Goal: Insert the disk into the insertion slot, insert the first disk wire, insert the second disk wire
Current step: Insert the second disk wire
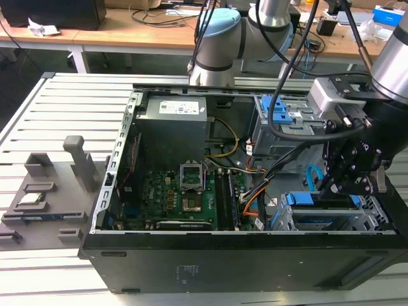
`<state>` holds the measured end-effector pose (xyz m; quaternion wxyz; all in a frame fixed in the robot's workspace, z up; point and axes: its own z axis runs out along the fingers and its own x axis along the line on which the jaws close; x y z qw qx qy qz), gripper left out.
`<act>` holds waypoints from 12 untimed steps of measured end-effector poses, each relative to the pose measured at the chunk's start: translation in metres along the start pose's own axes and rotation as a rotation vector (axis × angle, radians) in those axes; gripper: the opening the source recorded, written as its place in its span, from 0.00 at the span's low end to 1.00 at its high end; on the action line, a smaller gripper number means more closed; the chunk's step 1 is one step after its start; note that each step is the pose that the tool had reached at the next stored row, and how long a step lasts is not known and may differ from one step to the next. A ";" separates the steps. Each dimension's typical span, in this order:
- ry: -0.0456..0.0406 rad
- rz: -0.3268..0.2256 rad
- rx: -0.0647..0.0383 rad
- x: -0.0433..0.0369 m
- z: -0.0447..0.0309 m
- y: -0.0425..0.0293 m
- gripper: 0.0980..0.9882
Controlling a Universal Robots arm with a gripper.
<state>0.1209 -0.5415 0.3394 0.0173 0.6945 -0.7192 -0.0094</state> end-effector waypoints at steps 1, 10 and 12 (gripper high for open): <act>0.0002 0.000 0.000 0.0000 0.0004 0.0000 0.07; -0.0002 0.000 0.000 0.0001 -0.0097 0.0004 0.15; -0.0003 0.000 0.000 0.0001 -0.0189 0.0007 0.15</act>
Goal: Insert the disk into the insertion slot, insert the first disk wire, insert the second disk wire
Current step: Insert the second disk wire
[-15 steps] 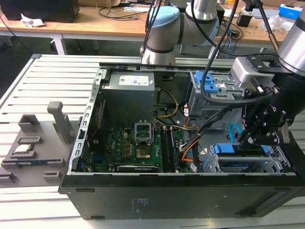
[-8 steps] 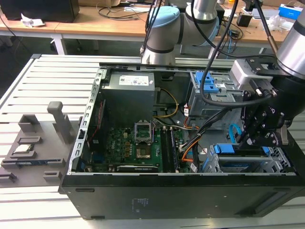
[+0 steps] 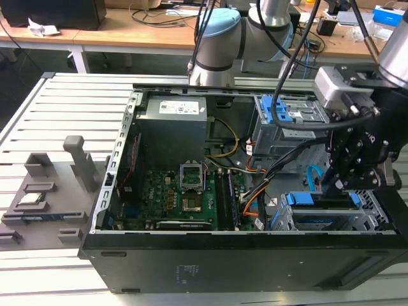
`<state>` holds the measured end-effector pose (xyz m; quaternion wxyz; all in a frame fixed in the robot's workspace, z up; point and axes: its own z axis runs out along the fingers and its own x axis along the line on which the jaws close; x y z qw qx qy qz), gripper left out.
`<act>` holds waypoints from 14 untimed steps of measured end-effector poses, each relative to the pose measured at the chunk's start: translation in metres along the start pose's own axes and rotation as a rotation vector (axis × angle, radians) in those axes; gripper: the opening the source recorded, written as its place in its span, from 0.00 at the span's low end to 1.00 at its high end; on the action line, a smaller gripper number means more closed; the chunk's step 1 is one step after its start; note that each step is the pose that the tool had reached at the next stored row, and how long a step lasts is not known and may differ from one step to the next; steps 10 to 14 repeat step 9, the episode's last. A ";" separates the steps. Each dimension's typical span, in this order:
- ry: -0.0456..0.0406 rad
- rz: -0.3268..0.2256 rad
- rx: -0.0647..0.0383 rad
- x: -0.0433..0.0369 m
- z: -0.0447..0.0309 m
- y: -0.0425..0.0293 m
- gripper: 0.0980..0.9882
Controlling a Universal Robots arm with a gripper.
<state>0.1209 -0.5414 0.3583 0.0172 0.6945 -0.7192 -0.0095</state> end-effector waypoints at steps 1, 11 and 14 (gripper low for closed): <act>0.0001 0.000 0.000 -0.0001 -0.0069 0.0003 0.15; -0.0022 0.000 0.000 -0.0003 -0.0229 0.0009 0.01; -0.0022 0.000 0.000 -0.0003 -0.0229 0.0009 0.01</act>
